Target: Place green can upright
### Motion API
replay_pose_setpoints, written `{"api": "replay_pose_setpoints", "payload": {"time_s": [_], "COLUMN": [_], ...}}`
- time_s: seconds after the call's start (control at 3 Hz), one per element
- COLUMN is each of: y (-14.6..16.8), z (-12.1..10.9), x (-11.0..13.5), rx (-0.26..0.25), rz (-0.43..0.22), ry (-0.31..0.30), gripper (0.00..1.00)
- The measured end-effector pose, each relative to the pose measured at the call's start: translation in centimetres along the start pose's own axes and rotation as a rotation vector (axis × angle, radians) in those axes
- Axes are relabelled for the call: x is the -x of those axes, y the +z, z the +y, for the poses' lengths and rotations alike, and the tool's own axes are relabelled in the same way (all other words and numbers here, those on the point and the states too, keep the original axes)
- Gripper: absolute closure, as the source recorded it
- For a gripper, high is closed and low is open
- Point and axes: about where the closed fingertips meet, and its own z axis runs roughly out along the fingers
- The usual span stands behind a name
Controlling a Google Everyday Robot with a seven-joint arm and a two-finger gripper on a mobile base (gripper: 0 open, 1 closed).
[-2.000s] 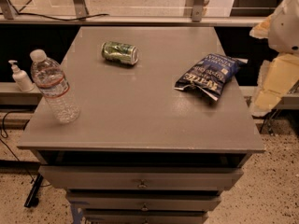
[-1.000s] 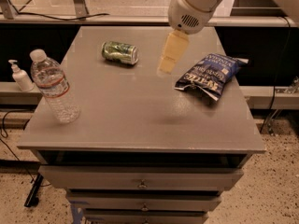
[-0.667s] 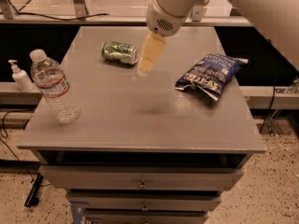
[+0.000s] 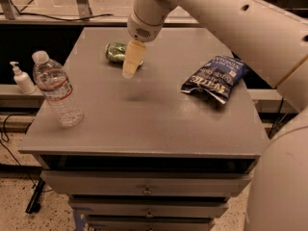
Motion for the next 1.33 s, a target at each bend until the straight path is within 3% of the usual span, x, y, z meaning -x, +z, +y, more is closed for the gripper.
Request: {"api": "replay_pose_setpoints", "payload": {"time_s": [0.67, 1.0, 1.33], "y": [8.2, 10.9, 11.8], "z": [-3.5, -4.7, -5.0], "x": [0.7, 0.6, 0.5], "rx": [0.035, 0.070, 0.146], "rz": [0.085, 0.141, 0.177], "ry": [0.031, 0.073, 0.116], "gripper": [0.00, 0.17, 0.41]}}
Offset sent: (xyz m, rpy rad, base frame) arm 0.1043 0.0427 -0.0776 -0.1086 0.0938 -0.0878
